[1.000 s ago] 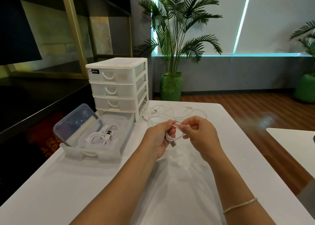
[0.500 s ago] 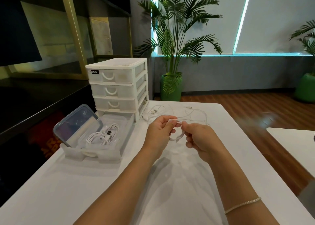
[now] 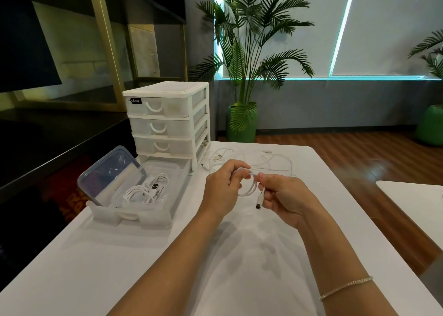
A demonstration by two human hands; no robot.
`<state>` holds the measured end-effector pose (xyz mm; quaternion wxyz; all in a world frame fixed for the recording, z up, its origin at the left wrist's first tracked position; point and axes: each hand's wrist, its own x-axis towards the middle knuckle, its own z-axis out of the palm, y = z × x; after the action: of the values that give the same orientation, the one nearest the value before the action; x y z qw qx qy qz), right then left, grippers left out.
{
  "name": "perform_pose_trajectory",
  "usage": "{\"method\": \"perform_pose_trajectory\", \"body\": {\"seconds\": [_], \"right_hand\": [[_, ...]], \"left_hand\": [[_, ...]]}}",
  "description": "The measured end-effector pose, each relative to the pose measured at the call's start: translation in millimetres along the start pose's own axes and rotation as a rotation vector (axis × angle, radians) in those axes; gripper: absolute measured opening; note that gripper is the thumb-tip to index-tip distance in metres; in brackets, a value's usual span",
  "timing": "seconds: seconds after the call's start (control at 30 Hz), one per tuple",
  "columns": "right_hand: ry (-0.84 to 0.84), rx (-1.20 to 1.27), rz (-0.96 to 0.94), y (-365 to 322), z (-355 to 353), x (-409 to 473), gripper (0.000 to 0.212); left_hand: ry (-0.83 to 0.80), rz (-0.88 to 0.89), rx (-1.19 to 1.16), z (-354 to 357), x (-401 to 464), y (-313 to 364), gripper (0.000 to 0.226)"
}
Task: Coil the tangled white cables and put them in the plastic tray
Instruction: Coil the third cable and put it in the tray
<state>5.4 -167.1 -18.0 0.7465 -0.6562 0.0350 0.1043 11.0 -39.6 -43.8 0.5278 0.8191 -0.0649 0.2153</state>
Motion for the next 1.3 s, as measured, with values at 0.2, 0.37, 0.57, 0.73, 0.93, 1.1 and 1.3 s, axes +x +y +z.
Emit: {"method": "perform_pose_trajectory", "body": {"seconds": [0.2,0.37,0.57,0.73,0.93,1.1,1.3], "right_hand": [[0.142,-0.441,-0.239,1,-3,3,0.013],[0.185,-0.391,-0.332,7,0,8,0.006],[0.056,-0.028,-0.152,5,2,5,0.029],[0.051,0.135,-0.077,3,5,2,0.037],[0.035,0.149,-0.066,1,3,1,0.034],[-0.035,0.034,-0.082,0,2,1,0.030],[-0.124,-0.219,-0.125,1,5,-2,0.037]], "left_hand": [[-0.065,-0.182,-0.216,4,0,5,0.013],[-0.075,-0.355,-0.422,7,0,9,0.016],[0.017,-0.213,-0.207,11,-3,8,0.014],[0.015,-0.201,-0.201,9,-1,4,0.012],[0.009,-0.204,-0.282,8,0,2,0.016],[-0.038,-0.211,-0.359,4,1,2,0.016],[-0.014,-0.197,-0.353,5,3,1,0.013]]}}
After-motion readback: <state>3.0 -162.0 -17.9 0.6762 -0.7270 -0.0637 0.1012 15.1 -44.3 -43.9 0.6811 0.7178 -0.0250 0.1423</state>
